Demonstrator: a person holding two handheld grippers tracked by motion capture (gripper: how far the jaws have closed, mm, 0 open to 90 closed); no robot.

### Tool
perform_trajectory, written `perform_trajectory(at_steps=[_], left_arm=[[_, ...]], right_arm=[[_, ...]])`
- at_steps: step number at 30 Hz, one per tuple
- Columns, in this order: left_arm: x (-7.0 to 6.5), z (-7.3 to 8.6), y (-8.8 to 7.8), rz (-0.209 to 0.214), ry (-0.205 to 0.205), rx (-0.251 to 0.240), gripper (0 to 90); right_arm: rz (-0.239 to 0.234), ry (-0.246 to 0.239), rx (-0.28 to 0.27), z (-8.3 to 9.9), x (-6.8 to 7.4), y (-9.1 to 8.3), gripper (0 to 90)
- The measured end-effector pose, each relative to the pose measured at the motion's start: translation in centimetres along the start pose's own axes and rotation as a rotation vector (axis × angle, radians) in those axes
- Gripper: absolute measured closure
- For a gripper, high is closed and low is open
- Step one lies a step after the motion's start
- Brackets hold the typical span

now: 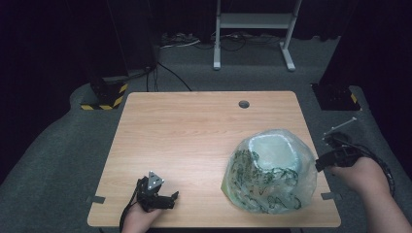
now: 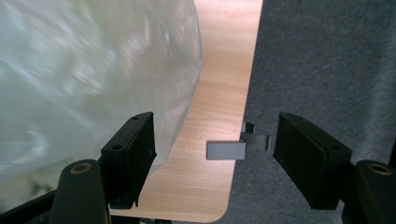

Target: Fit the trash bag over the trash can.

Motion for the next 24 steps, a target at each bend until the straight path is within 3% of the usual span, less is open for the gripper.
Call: perform_trajectory(at_steps=[12,22,24], left_arm=[[0.0,0.0,0.0,-0.002,0.005,-0.001,0.4],[0.0,0.0,0.0,-0.002,0.002,-0.001,0.4],[0.0,0.0,0.0,-0.003,0.001,0.000,0.4]], right_arm=[[-0.075,-0.011,0.053,3.1,0.4,7.0,28.0],[-0.051,-0.038,0.041,4.1,0.9,10.9,25.1],[-0.058,-0.037,0.026,4.3,0.9,11.4,18.0]])
Point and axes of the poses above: each handheld gripper's, and its own axes: y roughly forward along the jaws, z roughly out of its underside, x roughly to its left, the point moved 6 cm from there along y, roughly forward along the jaws, and after that the axes turned 15 degrees about -z, right-handed, at the moved point
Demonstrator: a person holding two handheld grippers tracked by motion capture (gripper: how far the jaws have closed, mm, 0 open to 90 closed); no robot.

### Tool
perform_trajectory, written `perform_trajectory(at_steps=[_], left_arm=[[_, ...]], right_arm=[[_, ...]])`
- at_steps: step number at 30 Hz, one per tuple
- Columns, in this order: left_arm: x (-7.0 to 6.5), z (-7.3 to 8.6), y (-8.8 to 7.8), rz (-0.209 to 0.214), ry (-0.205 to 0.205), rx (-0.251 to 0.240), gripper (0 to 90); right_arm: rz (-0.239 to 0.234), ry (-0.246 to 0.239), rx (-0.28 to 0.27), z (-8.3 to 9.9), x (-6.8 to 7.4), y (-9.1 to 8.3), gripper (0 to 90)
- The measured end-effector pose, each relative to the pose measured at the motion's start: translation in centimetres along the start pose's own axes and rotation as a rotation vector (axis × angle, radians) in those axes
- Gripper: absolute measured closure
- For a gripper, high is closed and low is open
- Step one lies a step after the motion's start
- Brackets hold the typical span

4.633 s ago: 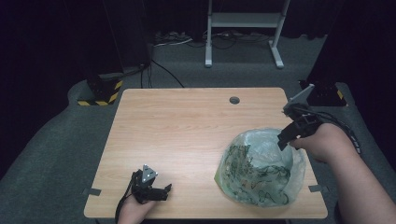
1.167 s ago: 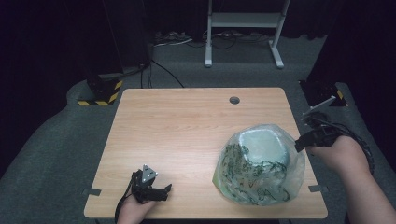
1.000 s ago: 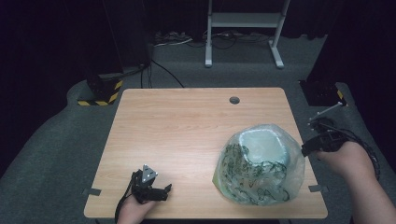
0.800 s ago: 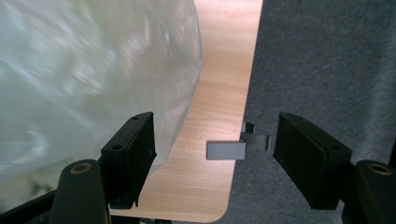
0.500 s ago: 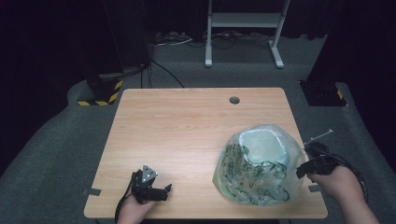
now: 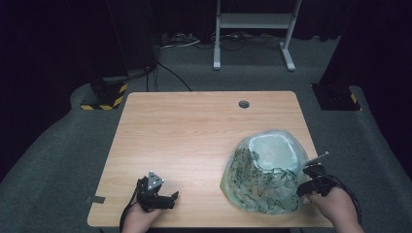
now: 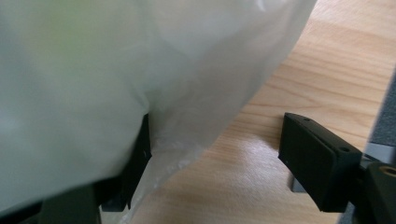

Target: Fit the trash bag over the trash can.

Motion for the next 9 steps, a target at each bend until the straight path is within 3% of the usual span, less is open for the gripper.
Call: perform_trajectory(at_steps=[9], left_arm=[[-0.01,0.05,-0.05,-0.005,-0.003,0.001,0.4]], right_arm=[[-0.003,0.003,-0.075,0.36,-0.42,-0.04,16.7]])
Point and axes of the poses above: each handheld gripper's, and its own axes: y roughly forward along the jaws, z roughly out of its underside, x roughly to its left, the point moved 6 cm from there along y, roughly forward along the jaws, and after that the axes turned 15 degrees about -z, right-handed, at the moved point
